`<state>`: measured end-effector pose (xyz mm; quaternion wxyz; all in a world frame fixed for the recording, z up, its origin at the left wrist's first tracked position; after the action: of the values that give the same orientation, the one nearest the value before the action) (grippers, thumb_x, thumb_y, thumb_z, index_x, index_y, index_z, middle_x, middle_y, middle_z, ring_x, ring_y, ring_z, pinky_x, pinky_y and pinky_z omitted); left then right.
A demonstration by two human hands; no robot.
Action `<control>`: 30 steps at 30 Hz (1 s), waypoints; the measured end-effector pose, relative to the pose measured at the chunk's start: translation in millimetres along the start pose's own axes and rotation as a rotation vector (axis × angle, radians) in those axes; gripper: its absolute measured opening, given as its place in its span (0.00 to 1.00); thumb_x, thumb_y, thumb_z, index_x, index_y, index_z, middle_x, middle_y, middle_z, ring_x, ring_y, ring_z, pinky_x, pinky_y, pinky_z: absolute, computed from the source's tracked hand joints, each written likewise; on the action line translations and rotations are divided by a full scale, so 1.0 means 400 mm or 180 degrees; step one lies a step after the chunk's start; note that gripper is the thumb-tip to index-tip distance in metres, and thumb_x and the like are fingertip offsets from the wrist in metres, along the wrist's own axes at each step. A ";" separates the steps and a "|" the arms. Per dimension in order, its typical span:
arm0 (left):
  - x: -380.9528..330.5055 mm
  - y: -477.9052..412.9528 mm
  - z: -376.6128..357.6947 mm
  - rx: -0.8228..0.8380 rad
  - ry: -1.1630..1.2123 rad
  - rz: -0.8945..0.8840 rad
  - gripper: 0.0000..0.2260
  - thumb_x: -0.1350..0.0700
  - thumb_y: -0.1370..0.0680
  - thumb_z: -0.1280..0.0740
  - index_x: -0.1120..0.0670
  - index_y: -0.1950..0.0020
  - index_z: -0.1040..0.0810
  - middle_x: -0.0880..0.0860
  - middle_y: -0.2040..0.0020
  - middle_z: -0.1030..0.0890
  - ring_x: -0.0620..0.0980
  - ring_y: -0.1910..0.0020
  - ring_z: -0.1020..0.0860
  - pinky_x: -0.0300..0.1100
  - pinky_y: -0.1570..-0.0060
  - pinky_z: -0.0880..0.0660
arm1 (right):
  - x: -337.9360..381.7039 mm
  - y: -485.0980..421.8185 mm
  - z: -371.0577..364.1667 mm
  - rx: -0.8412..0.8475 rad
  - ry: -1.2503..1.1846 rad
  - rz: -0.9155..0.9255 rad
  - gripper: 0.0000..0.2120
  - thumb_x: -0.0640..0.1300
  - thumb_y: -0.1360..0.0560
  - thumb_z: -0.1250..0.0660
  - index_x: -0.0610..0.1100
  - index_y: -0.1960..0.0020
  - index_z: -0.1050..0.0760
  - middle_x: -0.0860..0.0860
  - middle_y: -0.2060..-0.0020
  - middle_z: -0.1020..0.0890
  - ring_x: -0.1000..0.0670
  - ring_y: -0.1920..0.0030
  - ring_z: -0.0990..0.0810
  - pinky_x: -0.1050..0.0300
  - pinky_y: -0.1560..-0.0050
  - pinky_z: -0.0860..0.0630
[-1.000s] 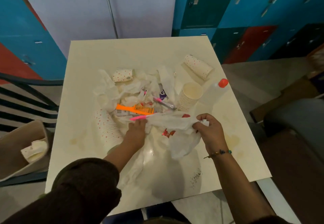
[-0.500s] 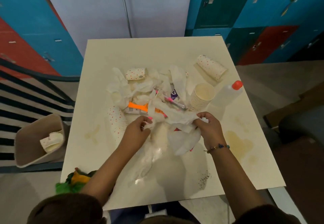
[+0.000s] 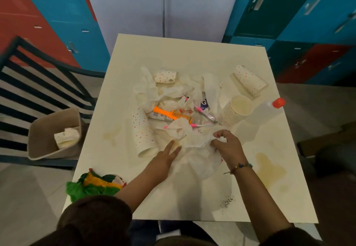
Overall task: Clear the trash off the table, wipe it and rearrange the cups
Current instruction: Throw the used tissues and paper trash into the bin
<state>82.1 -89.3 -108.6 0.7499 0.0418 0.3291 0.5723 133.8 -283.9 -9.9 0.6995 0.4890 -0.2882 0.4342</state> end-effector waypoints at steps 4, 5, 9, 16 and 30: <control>0.011 -0.044 0.007 0.0113 0.0112 -0.0165 0.29 0.65 0.27 0.37 0.52 0.27 0.37 0.55 0.25 0.43 0.56 0.40 0.25 0.42 0.43 0.28 | -0.040 -0.002 -0.008 0.0040 0.0357 0.0032 0.07 0.34 0.30 0.34 0.44 0.58 0.26 0.56 0.60 0.25 0.56 0.62 0.26 0.68 0.68 0.30; 0.007 -0.042 0.015 0.0019 0.0253 -0.0157 0.25 0.64 0.26 0.37 0.54 0.30 0.32 0.55 0.29 0.36 0.54 0.43 0.24 0.39 0.46 0.29 | -0.054 -0.006 -0.012 0.0025 0.0392 0.0005 0.06 0.34 0.30 0.34 0.45 0.59 0.26 0.56 0.62 0.25 0.55 0.62 0.26 0.69 0.69 0.30; 0.008 -0.008 0.028 -0.0393 0.0430 0.0073 0.05 0.66 0.28 0.37 0.62 0.55 0.23 0.54 0.55 0.29 0.55 0.56 0.25 0.38 0.60 0.36 | -0.106 -0.030 -0.054 -0.0115 0.0209 -0.0192 0.08 0.36 0.29 0.33 0.47 0.63 0.27 0.51 0.62 0.23 0.48 0.60 0.24 0.58 0.60 0.27; -0.006 0.065 0.085 -0.0725 0.1032 0.0489 0.06 0.62 0.28 0.37 0.63 0.55 0.22 0.54 0.58 0.23 0.52 0.57 0.24 0.42 0.56 0.30 | -0.072 -0.117 -0.157 -0.0215 0.0818 0.0099 0.06 0.36 0.27 0.35 0.36 0.50 0.25 0.42 0.26 0.40 0.45 0.30 0.33 0.62 0.47 0.35; -0.011 0.164 0.311 -0.1713 0.1881 0.0631 0.03 0.64 0.30 0.30 0.61 0.57 0.21 0.57 0.59 0.20 0.46 0.61 0.26 0.25 0.62 0.33 | -0.074 -0.094 -0.185 -0.0189 0.0886 0.0236 0.07 0.29 0.30 0.37 0.40 0.58 0.24 0.42 0.50 0.19 0.43 0.49 0.22 0.61 0.56 0.33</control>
<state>94.7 -31.6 19.2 0.5485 -0.2904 0.3633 0.6949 152.1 -229.9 -77.2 0.7304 0.3922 -0.2190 0.5145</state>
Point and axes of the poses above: each hand's wrist, its own y-axis away from the middle knuckle, its own z-axis out of the back of the hand, x = y × z, the point moved 6 cm from there along -y, towards the middle knuckle
